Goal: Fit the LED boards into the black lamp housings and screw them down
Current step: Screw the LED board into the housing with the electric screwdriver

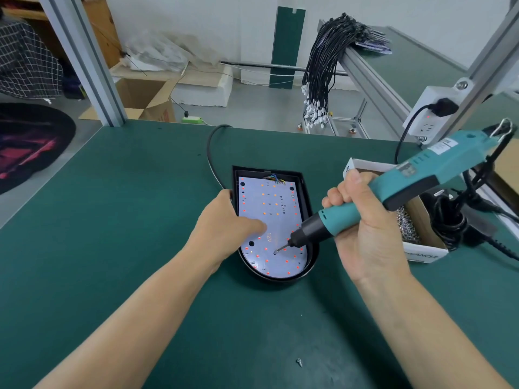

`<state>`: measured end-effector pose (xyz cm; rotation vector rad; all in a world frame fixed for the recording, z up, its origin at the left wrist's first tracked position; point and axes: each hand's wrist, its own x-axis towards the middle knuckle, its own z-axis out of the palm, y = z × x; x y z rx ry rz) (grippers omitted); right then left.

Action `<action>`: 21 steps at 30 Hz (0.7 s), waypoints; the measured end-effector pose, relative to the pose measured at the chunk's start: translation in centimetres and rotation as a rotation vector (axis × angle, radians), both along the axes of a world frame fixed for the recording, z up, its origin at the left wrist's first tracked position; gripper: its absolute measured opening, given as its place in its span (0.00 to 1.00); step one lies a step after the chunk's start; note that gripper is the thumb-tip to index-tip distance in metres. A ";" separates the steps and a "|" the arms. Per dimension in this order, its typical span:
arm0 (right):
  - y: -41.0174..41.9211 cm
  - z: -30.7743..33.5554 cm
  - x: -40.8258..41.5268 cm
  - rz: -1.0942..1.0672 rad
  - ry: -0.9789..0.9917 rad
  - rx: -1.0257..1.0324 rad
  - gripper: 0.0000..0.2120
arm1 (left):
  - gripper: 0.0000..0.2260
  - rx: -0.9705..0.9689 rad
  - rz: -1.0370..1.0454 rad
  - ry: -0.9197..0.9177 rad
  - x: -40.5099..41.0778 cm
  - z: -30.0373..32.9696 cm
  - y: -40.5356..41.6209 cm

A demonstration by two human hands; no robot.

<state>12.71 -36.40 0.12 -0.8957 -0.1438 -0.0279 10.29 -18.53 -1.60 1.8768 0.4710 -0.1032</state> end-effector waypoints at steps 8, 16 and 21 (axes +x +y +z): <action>0.1 0.6 -0.1 0.099 -0.091 -0.045 0.11 | 0.21 -0.010 -0.004 0.009 0.2 0.3 -0.6; 0.4 1.2 0.6 0.286 -0.186 -0.144 0.12 | 0.22 -0.038 0.001 0.014 0.1 0.6 -0.9; -0.9 1.7 0.9 0.530 -0.169 -0.076 0.32 | 0.22 -0.053 -0.003 0.029 0.2 0.8 -1.0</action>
